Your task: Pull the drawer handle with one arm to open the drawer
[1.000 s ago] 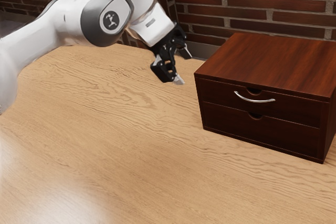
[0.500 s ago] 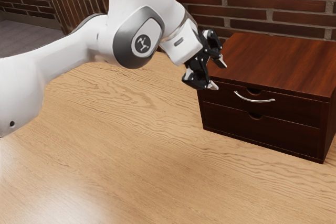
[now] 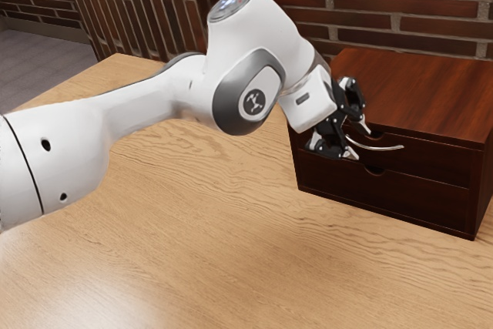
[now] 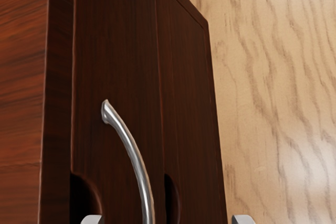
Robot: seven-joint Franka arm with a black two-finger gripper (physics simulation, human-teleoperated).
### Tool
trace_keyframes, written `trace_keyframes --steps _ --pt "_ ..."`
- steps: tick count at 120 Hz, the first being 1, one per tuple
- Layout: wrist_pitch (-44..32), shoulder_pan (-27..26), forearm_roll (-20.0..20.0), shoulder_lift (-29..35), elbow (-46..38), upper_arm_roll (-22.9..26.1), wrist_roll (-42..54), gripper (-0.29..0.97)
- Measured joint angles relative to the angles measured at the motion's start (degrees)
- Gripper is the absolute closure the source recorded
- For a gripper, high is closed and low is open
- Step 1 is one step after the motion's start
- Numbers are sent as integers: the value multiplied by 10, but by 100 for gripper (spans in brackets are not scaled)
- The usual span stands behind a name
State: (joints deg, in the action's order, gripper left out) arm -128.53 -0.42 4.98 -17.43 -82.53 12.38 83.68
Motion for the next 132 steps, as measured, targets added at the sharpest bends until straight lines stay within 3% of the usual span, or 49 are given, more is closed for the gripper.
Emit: trace_keyframes --steps 32,132 --pt "-12 -5 -1 -13 -1 -1 2 52" --pt "-28 -6 2 -22 -3 -1 0 65"
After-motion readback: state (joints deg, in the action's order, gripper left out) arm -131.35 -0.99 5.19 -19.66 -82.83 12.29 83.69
